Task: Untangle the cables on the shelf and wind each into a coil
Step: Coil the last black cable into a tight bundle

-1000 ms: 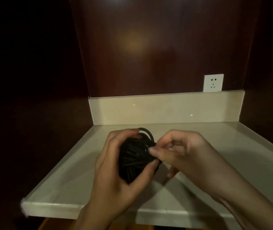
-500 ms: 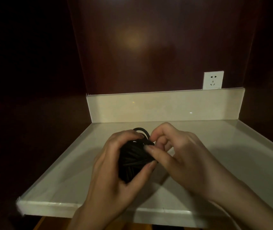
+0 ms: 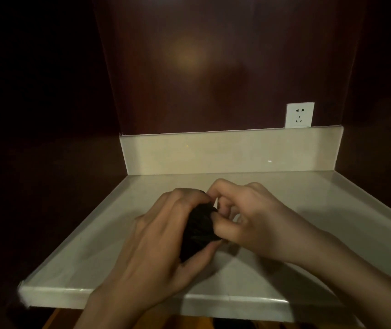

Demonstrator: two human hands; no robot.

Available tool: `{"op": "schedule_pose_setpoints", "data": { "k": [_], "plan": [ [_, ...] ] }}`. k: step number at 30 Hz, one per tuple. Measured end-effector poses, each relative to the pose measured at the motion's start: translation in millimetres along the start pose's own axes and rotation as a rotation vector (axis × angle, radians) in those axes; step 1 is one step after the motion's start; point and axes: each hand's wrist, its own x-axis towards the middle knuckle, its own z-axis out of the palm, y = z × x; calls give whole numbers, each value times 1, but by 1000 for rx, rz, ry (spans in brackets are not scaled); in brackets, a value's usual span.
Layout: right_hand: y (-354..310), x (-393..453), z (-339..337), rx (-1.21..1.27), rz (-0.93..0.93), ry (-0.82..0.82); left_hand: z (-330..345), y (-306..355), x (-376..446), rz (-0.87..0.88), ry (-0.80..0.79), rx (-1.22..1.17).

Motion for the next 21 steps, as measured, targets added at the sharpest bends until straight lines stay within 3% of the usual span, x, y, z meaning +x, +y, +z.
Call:
{"op": "schedule_pose_setpoints", "data": {
  "k": [7, 10, 15, 21],
  "plan": [
    [5, -5, 14, 34, 70, 176, 1, -2, 1, 16, -27, -26],
    [9, -4, 7, 185, 130, 44, 4, -2, -1, -9, -33, -85],
    [14, -6, -15, 562, 84, -238, -2, 9, 1, -200, 16, -558],
    [0, 5, -31, 649, 43, -425, -13, 2, 6, -306, 44, -927]
  ]
}}
